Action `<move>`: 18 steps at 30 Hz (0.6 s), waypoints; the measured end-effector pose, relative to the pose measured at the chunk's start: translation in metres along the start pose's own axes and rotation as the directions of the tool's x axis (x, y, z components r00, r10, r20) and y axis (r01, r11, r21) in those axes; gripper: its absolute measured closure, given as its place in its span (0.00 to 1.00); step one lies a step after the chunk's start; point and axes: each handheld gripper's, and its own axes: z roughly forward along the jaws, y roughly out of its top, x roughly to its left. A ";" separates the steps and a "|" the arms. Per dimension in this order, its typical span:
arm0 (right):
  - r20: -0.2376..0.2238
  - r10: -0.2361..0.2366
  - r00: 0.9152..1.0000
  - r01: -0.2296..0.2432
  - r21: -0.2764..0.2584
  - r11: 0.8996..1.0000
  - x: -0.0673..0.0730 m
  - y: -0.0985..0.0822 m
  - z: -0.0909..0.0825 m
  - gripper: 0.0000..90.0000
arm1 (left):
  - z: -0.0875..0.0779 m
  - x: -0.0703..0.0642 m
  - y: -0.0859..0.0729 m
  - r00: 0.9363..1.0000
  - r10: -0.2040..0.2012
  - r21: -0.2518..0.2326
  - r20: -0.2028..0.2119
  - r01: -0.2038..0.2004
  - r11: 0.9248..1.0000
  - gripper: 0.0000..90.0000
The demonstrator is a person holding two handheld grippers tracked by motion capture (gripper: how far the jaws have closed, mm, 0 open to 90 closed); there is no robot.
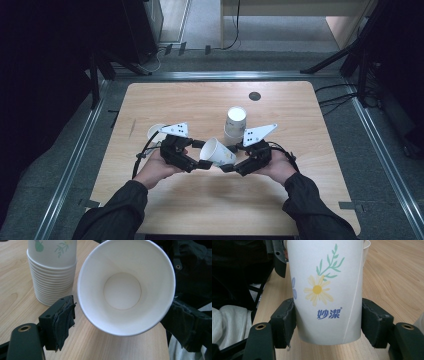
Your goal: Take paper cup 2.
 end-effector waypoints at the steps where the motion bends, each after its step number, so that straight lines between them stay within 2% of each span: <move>1: -0.006 0.007 1.000 -0.007 -0.003 1.000 0.000 -0.001 0.000 0.38 | 0.000 0.000 0.000 1.000 -0.007 -0.001 0.003 0.007 1.000 0.16; 14: -0.023 0.016 1.000 -0.016 0.002 1.000 -0.002 -0.003 0.006 0.38 | 0.004 0.000 -0.001 1.000 -0.009 -0.014 0.017 0.009 1.000 0.17; 18: -0.030 0.017 0.999 -0.017 0.002 1.000 -0.002 -0.003 0.008 0.38 | 0.005 0.000 -0.002 1.000 -0.003 -0.024 0.015 0.004 1.000 0.22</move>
